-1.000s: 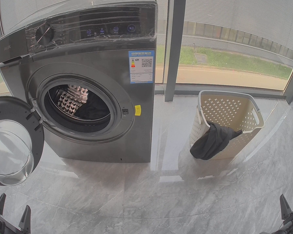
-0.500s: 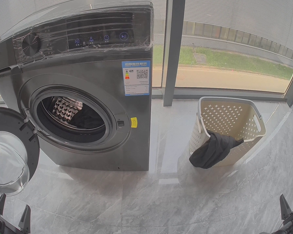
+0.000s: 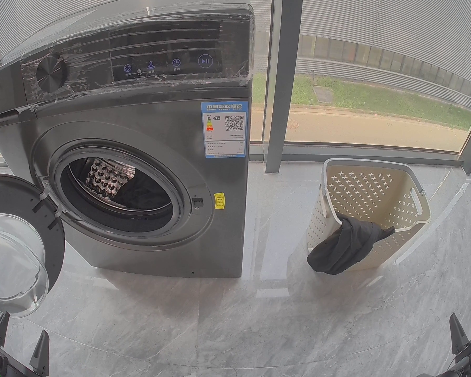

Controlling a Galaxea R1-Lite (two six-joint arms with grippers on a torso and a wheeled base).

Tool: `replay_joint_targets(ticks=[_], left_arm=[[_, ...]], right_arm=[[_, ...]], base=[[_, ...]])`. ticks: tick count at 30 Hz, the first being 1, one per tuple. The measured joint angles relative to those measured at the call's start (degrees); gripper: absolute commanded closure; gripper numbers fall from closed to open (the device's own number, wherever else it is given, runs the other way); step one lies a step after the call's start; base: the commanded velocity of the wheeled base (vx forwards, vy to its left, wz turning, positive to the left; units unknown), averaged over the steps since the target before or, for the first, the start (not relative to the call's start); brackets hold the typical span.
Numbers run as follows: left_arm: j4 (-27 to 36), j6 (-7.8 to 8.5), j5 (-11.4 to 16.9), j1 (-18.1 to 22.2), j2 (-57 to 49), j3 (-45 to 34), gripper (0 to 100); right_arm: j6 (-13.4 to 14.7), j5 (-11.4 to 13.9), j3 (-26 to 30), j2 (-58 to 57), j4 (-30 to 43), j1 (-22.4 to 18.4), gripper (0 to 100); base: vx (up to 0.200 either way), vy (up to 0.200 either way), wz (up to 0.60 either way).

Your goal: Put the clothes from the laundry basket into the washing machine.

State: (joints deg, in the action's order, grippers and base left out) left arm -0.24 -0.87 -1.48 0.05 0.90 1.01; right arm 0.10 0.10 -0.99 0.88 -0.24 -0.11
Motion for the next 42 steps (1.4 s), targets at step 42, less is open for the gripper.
replay_joint_targets(ticks=[42], left_arm=[[-0.1, 0.11, -0.2, 0.0, 0.0, 0.0, 0]], right_arm=[[-0.1, 0.0, 0.0, 0.0, 0.0, 0.0, 0]], base=[[0.000, -0.138, 0.00]])
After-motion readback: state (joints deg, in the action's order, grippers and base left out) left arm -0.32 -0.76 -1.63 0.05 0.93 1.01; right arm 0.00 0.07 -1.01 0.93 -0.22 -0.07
